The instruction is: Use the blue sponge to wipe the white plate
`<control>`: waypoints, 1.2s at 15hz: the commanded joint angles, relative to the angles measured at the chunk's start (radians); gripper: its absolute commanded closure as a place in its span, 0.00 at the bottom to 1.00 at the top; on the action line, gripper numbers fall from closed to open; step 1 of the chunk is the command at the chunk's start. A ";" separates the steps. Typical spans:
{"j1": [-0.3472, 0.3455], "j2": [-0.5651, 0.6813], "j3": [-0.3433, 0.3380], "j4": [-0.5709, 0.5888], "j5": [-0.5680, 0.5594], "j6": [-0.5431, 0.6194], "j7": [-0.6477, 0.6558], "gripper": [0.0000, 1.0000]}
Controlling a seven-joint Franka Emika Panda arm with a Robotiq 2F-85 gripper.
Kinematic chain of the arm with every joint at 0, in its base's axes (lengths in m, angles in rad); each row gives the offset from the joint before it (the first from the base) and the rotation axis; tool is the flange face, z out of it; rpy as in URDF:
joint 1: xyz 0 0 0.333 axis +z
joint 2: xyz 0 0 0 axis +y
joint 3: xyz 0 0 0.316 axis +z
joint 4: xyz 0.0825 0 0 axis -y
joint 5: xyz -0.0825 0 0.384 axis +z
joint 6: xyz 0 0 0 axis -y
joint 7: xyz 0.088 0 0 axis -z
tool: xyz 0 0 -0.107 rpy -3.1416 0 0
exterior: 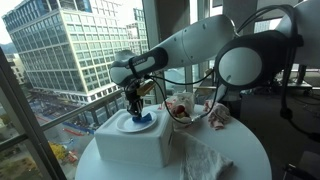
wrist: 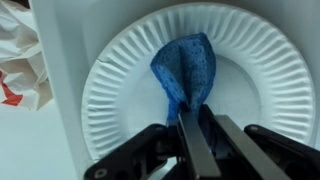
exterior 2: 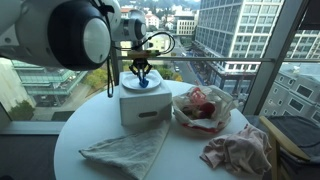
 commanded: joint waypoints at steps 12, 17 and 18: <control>0.038 -0.170 -0.039 -0.338 -0.060 0.055 0.014 0.84; 0.030 -0.153 -0.107 -0.322 -0.076 0.075 0.047 0.84; 0.032 -0.140 -0.113 -0.296 -0.075 0.090 0.048 0.84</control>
